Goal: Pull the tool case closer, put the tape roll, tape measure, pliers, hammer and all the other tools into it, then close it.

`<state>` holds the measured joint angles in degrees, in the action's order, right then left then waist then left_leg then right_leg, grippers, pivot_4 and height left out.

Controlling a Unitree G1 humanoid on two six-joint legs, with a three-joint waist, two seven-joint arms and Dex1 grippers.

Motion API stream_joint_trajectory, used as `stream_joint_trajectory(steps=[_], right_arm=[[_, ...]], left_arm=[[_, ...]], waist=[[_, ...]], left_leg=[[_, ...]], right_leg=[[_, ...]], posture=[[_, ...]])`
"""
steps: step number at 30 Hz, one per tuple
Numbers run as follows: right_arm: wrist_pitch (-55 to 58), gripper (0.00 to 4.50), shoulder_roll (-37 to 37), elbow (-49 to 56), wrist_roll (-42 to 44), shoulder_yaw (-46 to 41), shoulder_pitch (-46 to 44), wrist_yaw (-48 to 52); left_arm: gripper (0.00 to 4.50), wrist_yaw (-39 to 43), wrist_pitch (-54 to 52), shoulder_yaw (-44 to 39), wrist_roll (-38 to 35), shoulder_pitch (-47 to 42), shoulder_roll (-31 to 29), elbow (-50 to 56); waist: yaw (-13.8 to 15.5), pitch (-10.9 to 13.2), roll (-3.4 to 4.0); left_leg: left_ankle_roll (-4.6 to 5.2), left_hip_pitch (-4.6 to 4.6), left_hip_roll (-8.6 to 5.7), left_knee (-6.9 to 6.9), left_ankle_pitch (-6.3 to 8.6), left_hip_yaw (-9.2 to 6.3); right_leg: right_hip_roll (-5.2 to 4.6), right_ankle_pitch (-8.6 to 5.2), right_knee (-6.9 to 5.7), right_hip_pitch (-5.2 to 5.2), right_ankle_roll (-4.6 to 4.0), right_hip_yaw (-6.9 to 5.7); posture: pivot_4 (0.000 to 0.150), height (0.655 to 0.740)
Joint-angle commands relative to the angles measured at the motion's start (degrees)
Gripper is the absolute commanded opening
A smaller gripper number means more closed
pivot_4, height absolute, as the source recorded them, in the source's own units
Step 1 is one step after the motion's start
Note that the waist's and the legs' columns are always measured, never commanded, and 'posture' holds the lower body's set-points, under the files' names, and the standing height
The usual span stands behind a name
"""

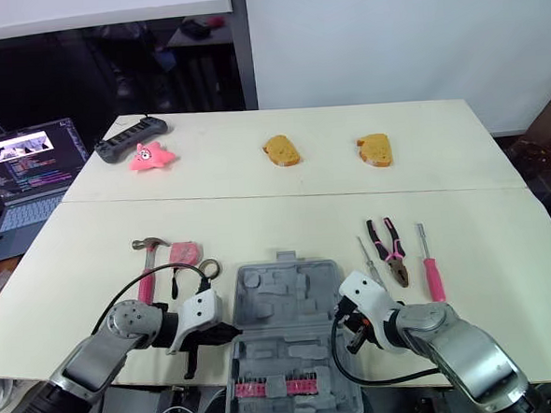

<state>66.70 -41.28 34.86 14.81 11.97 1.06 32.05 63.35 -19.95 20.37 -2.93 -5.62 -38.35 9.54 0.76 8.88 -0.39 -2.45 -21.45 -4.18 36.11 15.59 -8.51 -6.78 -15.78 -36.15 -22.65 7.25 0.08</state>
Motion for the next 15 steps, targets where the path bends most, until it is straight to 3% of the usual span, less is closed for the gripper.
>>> stream_joint_trajectory(steps=[1,15], right_arm=[[0.46,0.03,0.0,0.51,0.21,0.65,-0.13,-0.8],[1.28,0.03,-0.73,1.27,1.16,-0.27,0.39,-1.37]], left_arm=[[0.0,0.45,-2.25,0.59,-0.73,-1.66,-0.29,3.75],[0.0,0.02,-2.72,0.37,-1.05,-2.62,-0.3,2.1]], waist=[[0.01,0.1,-0.09],[0.0,0.4,-0.27]], left_leg=[[0.0,0.0,0.0,0.01,0.0,-0.01],[0.0,-0.03,0.02,0.02,0.0,0.03]], right_leg=[[0.0,0.0,0.0,0.0,-0.01,-0.01],[0.0,0.04,0.01,-0.04,-0.05,-0.02]], posture=[[0.15,0.74],[0.15,0.74]])
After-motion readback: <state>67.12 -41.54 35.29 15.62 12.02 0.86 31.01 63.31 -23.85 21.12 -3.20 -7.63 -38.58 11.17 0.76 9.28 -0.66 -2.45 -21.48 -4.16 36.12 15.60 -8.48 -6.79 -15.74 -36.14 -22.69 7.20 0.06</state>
